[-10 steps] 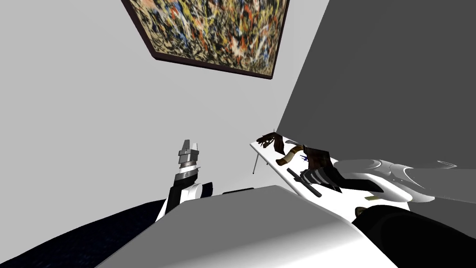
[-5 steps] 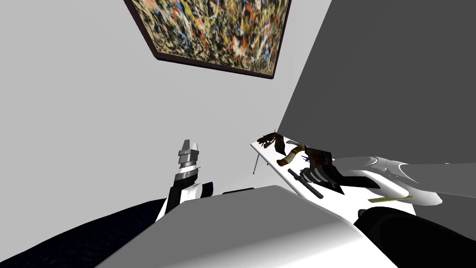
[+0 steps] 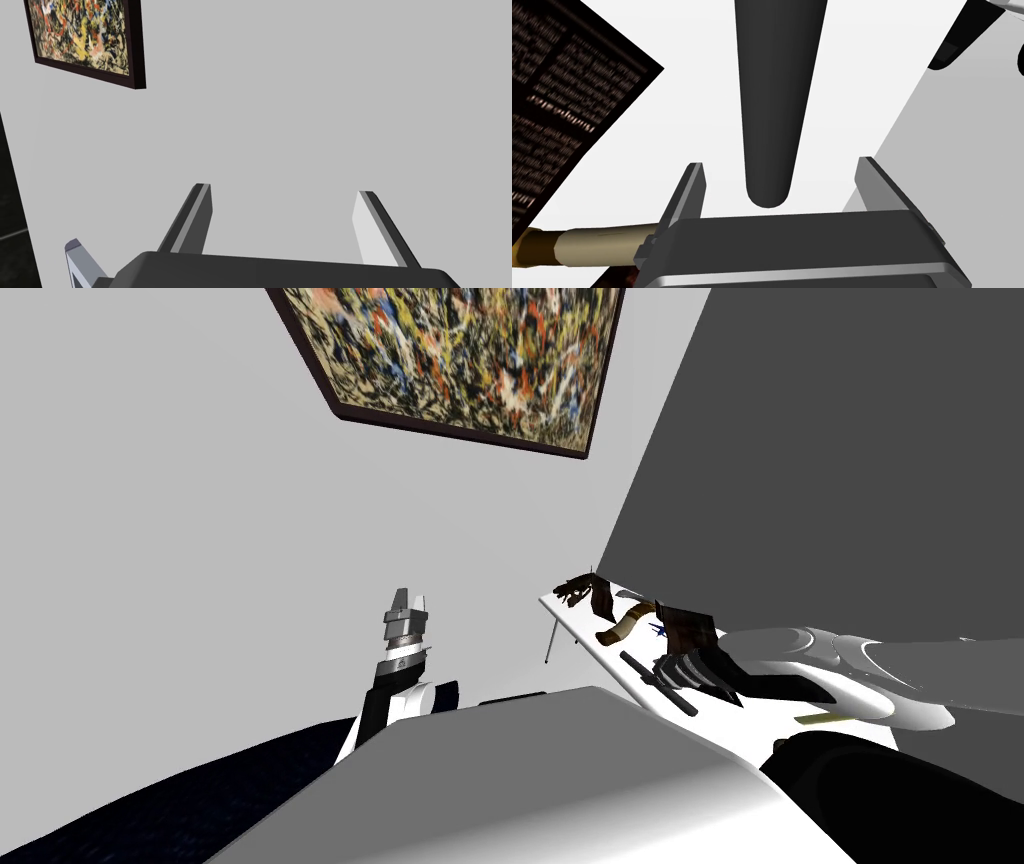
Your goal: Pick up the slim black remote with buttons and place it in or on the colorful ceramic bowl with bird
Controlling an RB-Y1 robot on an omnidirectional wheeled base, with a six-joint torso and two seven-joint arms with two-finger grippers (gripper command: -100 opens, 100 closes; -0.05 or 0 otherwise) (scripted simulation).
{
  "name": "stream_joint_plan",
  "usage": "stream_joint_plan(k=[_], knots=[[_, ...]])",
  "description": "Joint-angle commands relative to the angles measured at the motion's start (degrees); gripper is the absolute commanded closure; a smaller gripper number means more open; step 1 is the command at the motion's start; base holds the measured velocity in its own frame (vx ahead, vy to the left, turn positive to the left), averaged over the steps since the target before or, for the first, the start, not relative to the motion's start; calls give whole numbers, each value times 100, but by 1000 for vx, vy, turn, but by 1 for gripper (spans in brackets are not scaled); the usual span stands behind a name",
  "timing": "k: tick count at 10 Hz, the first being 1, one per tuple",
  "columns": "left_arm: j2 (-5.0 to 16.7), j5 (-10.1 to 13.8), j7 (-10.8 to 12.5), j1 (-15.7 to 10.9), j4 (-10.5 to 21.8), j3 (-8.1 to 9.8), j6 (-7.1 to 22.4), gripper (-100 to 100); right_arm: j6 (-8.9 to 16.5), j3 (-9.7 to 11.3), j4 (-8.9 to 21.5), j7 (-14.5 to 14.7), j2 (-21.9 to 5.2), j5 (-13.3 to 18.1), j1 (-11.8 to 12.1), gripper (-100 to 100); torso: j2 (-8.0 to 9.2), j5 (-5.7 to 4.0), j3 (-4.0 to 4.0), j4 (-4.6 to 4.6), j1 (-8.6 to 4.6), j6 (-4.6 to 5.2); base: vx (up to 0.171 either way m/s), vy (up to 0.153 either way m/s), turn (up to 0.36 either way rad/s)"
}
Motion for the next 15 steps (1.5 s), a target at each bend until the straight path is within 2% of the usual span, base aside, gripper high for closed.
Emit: stream_joint_plan(k=[1, 2, 3, 4, 5, 6, 7, 8, 10, 11, 12, 13, 14, 15], knots=[[0, 0, 0, 0, 0, 0, 0, 0, -11, 55, 59, -248, 38, 240, 51, -100, 0, 0, 0, 0, 0, 0, 94, 40, -29], [0, 0, 0, 0, 0, 0, 0, 0, -11, 55, 59, -189, 38, 128, 51, -100, -9, 2, -6, -3, 3, -3, 47, 16, 5], [0, 0, 0, -1, 0, 0, 0, 0, -11, 55, 59, -248, 38, 240, 51, -100, 0, 0, -2, -1, -4, -3, 11, 1, 6], [0, 0, 0, -1, 0, 0, 0, 0, -5, 58, 57, -194, 31, 180, 48, -100, 11, -1, 5, 1, -9, -2, 0, 0, 0], [0, 0, 0, -1, 0, 0, 0, 0, -9, 55, 58, -219, 32, 193, 49, 0, 17, -2, 9, 3, -11, -2, 0, 0, 0], [0, 0, 0, -1, 0, 0, 0, 0, 50, 143, 84, -114, 248, 249, 58, -100, 20, -2, 10, 4, -11, -2, 29, 1, 81], [0, 0, 0, -1, 0, 0, 0, 0, 50, 143, 84, -48, 248, -57, 58, -100, 13, -2, 7, 2, -11, -3, 39, -1, 55], [0, 0, 0, -1, 0, 0, 0, 0, 50, 143, 84, -8, 248, -19, 58, -100, 9, -2, 4, 1, -12, -2, 20, 0, 2], [0, 0, 0, -1, 0, 0, 0, 0, 50, 143, 84, -114, 248, 249, 58, -100, 18, -2, 9, 3, -12, -2, 0, 0, 0], [0, 0, 0, -1, 0, 0, 0, 0, 109, 231, 111, -12, 463, 306, 67, -100, 22, -2, 11, 4, -11, -2, 25, 2, 107], [0, 0, 0, -1, 0, 0, 0, 0, 109, 148, 111, 325, 457, -407, 312, -100, 14, -2, 7, 2, -11, -4, 31, -4, 47], [0, 0, 0, -1, 0, 0, 0, 0, 109, 231, 111, 300, 463, -204, 149, -100, 13, -3, 7, 2, -14, 0, 17, -2, -19], [0, 0, 0, -1, 0, 0, 0, 0, 109, 231, 111, 79, 463, 0, 67, -100, 16, -2, 8, 3, -13, -1, 5, 1, -8], [0, 0, 0, -1, 0, 0, 0, 0, 109, 231, 111, -12, 463, 221, 67, -100, 19, -2, 9, 3, -12, -2, 0, 0, 0]])
